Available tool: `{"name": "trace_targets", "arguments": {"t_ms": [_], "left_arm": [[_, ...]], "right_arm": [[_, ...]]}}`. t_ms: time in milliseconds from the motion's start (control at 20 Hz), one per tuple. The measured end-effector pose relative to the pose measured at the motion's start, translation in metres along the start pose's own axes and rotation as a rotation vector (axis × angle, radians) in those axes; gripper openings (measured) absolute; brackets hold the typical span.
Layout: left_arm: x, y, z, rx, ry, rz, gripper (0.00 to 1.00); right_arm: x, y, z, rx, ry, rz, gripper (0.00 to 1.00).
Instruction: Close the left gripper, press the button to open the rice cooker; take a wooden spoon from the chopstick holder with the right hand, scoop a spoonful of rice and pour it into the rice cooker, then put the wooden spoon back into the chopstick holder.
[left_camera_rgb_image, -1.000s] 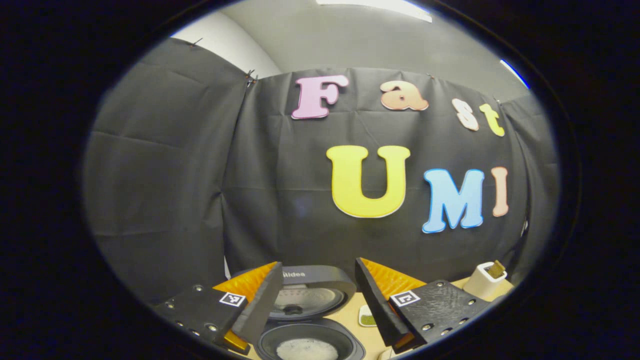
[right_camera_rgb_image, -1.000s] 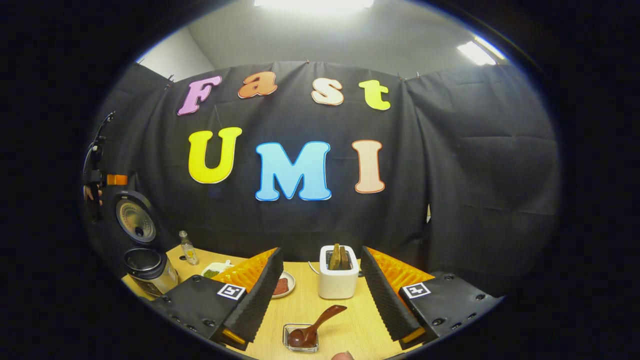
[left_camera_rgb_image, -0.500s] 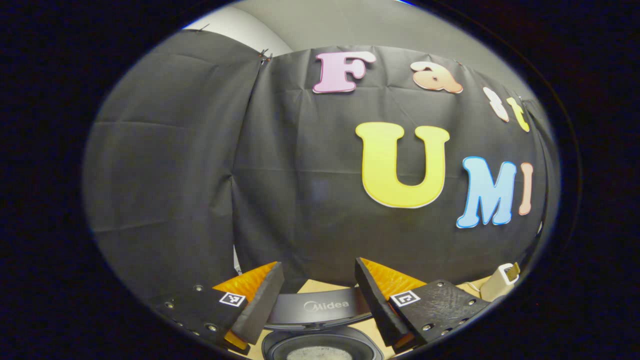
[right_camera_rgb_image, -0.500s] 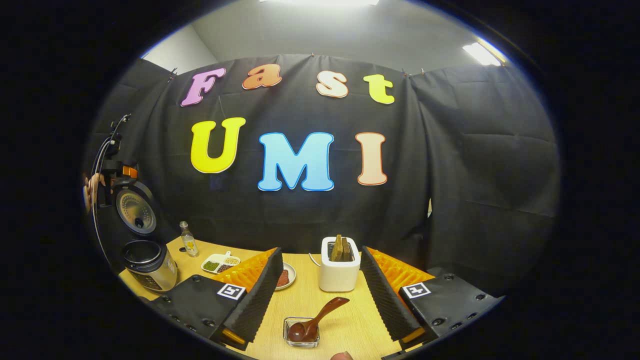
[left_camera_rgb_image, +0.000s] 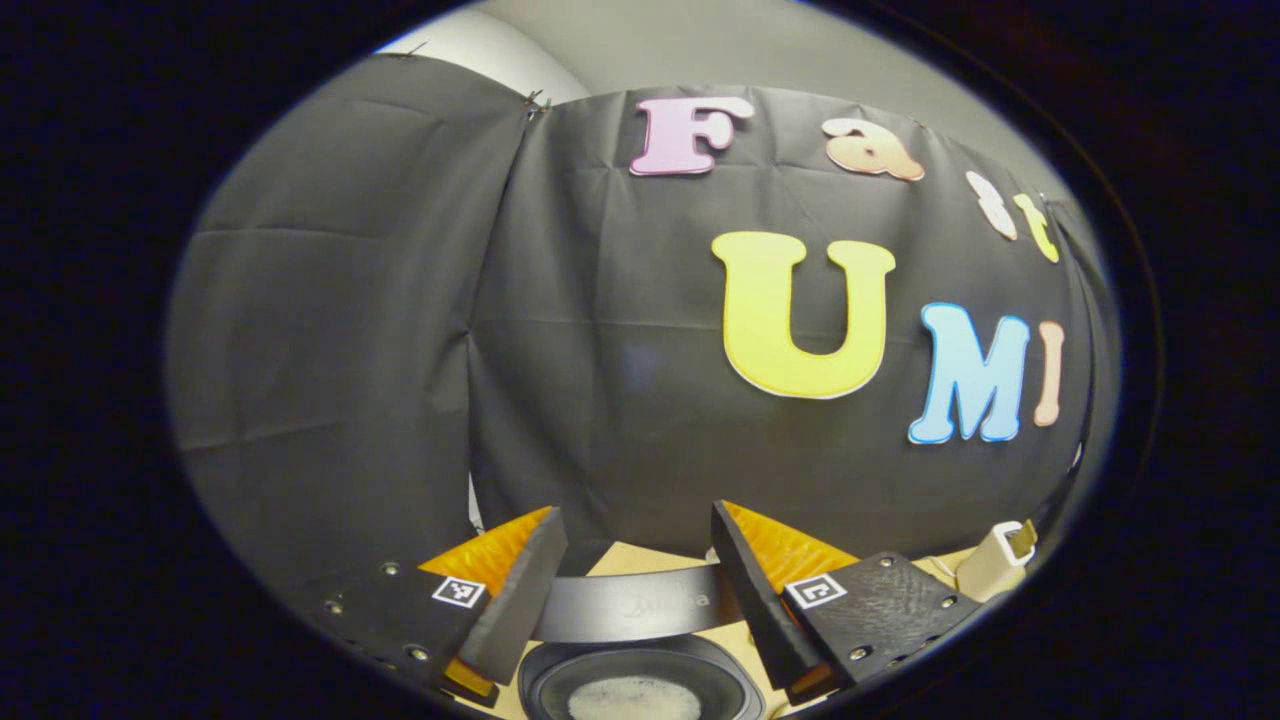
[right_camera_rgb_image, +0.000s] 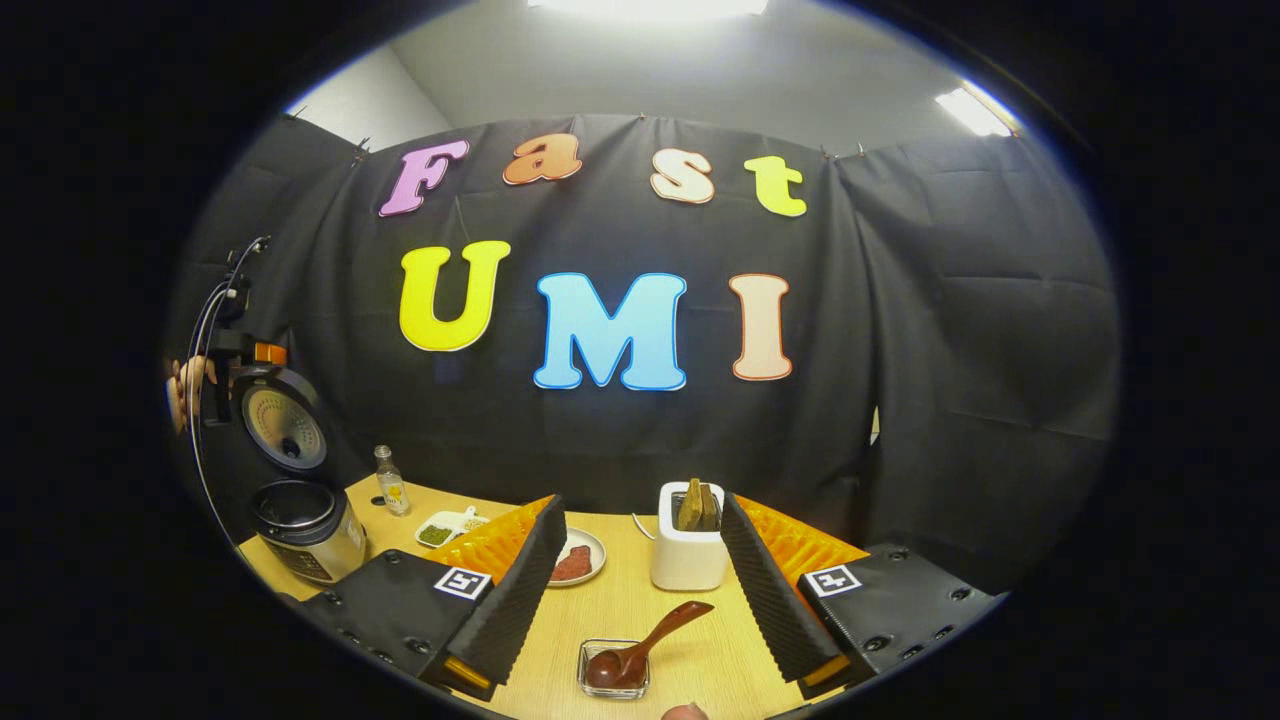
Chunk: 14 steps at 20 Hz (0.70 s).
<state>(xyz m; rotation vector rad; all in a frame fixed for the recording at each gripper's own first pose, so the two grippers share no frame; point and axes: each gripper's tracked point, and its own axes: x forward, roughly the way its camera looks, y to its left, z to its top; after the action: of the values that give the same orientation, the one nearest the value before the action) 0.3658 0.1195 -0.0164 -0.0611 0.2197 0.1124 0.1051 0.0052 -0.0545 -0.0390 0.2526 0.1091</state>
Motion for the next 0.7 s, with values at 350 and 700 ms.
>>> {"name": "trace_targets", "arguments": {"t_ms": [350, 700], "left_arm": [[-0.044, -0.007, -0.025, -0.006, 0.031, -0.010, 0.93], [-0.084, -0.015, -0.066, -0.012, 0.089, -0.030, 0.93]], "right_arm": [[0.009, 0.014, -0.002, 0.019, -0.002, 0.052, 0.98], [0.014, 0.025, 0.005, 0.025, -0.019, 0.090, 0.98]]}}
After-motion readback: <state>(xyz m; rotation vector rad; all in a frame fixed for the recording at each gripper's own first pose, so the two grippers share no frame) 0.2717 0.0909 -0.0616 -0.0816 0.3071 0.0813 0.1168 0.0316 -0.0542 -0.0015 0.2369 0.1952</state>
